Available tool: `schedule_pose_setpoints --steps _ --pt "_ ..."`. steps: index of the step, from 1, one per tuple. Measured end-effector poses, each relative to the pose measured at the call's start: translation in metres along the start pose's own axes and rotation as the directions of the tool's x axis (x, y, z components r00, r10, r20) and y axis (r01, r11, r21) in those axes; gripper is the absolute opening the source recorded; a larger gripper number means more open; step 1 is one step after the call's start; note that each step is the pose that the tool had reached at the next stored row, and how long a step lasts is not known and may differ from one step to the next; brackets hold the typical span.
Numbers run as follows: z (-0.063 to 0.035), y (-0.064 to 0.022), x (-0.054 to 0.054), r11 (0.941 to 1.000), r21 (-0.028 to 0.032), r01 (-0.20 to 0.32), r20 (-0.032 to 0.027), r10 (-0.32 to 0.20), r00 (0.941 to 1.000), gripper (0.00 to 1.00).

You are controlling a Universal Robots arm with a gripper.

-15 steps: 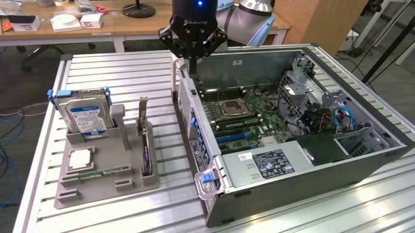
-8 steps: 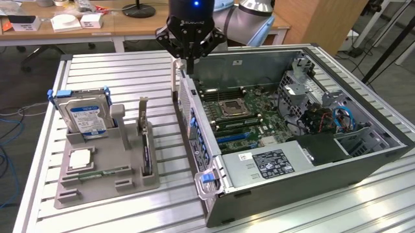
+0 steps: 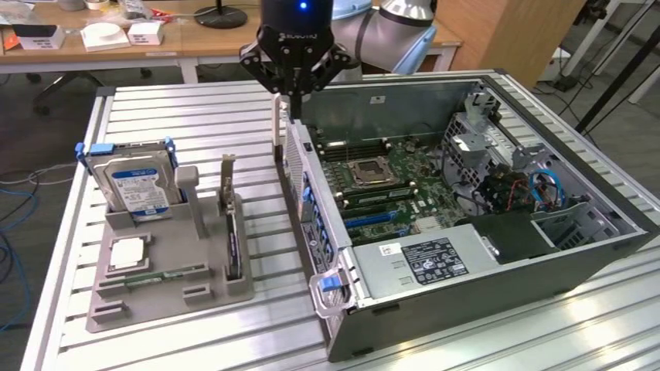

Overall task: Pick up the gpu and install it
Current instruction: 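Reach for the gpu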

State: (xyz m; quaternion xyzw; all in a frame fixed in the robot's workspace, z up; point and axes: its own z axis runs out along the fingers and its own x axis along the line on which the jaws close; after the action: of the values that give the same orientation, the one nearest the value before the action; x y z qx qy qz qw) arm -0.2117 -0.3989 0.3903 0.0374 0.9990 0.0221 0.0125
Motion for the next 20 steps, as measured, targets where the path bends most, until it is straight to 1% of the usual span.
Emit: schedule_pose_setpoints --steps 20 --pt "0.0000 -0.0019 0.025 1.0000 0.0000 0.000 0.0000 0.000 1.0000 0.11"
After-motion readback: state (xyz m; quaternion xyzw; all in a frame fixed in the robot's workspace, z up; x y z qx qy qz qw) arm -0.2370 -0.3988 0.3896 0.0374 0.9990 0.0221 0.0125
